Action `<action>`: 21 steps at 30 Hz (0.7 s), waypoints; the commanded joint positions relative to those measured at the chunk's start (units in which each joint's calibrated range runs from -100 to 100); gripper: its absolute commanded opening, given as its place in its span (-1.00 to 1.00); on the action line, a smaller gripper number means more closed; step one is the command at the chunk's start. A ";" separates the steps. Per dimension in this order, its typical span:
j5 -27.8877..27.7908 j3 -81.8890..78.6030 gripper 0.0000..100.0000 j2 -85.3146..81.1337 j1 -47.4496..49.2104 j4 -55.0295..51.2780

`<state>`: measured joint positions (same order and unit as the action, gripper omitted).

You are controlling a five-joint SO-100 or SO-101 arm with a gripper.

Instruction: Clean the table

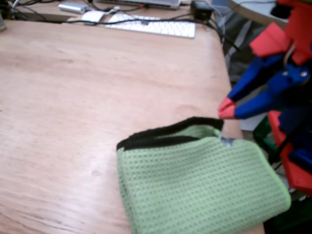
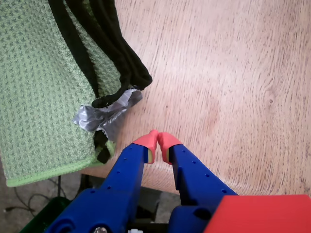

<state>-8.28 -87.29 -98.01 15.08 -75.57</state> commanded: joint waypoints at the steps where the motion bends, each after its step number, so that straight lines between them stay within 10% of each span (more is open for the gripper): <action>1: 0.15 0.31 -0.98 0.24 -0.19 0.69; 21: 0.15 0.31 -0.98 0.24 -0.19 0.69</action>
<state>-8.28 -87.29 -98.01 15.08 -75.57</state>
